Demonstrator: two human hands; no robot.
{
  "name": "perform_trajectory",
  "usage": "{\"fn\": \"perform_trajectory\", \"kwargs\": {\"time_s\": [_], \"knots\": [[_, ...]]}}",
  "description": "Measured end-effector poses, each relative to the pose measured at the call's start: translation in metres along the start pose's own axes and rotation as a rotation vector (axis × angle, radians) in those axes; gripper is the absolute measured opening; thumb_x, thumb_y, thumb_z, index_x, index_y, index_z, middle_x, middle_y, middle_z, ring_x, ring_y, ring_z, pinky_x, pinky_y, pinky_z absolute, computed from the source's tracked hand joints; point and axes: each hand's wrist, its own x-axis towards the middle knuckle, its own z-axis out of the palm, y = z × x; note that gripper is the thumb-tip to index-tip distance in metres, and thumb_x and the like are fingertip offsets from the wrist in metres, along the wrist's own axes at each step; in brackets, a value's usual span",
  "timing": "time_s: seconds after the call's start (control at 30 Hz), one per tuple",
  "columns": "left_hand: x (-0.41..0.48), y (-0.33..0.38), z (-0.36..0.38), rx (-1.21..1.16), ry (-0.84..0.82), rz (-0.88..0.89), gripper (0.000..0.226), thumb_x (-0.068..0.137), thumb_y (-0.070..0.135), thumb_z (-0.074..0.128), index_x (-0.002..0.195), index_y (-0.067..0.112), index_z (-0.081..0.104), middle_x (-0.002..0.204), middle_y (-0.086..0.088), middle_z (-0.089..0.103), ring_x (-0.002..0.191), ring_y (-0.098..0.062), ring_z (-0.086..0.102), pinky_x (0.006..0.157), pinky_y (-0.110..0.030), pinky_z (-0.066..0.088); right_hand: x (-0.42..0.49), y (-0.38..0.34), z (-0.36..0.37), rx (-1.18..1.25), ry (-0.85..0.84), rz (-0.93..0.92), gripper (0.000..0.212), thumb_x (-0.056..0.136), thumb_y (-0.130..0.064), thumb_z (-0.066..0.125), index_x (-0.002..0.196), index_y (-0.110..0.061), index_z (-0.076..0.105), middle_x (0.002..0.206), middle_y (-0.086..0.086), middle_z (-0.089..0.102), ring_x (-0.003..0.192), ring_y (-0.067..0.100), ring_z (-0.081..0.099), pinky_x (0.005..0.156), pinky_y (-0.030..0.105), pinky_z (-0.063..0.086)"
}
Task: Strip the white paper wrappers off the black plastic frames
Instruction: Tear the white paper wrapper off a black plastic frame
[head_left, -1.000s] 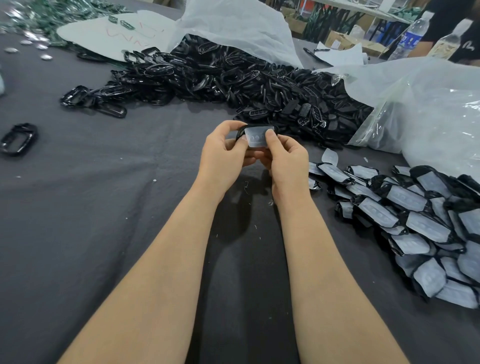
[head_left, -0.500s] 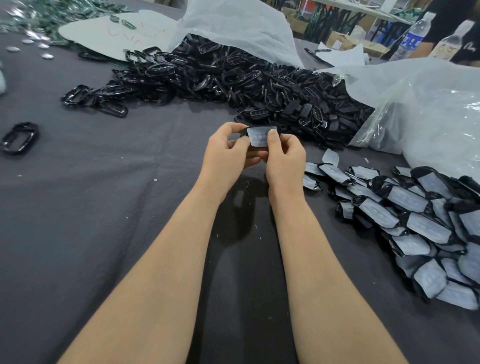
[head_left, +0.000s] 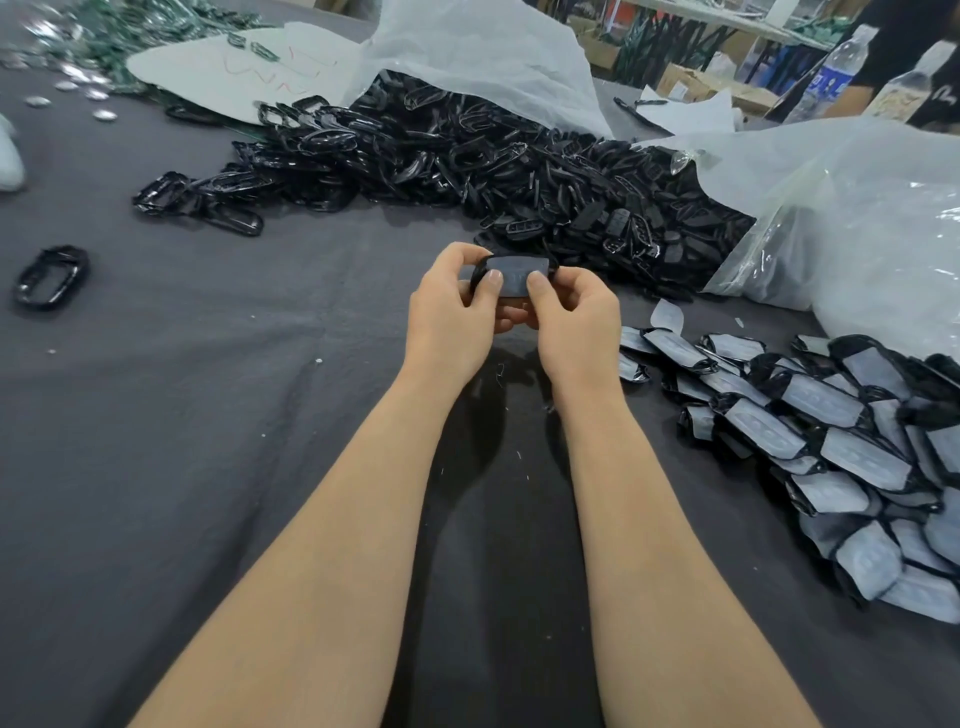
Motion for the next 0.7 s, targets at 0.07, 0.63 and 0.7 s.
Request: {"fn": "perform_trajectory", "kwargs": {"time_s": [0.07,0.63,0.7], "knots": [[-0.0002,0.0001,-0.0006,-0.02,-0.013,0.005,0.015,0.096,0.011,0.055,0.103,0.024,0.05,0.085,-0.007,0.071,0.073,-0.013,0.071,0.068,-0.021,0.057,0.0,-0.0002,0.0005,0.006,0.011,0.005,0.013,0.092,-0.016,0.06,0.098,-0.005,0.062,0.091,0.011,0.066,0.085,0.025,0.062,0.087,0.048,0.051],[0.0048,-0.0036,-0.0044,-0.008,-0.019,-0.029,0.027,0.097,0.005,0.049,0.095,0.032,0.05,0.094,-0.009,0.07,0.077,-0.013,0.071,0.071,-0.022,0.057,0.002,0.0043,-0.0006,0.059,-0.094,0.035,0.012,0.091,-0.007,0.06,0.102,-0.004,0.061,0.096,0.014,0.068,0.084,0.022,0.064,0.08,0.036,0.053],[0.0055,-0.0041,-0.0056,0.016,-0.007,-0.046,0.028,0.098,0.007,0.048,0.094,0.034,0.049,0.096,-0.01,0.07,0.078,-0.015,0.072,0.075,-0.026,0.058,0.0019,0.0053,0.0004,0.081,-0.107,0.039,0.013,0.093,-0.007,0.057,0.104,-0.003,0.061,0.099,0.017,0.069,0.084,0.023,0.065,0.074,0.029,0.054]]}}
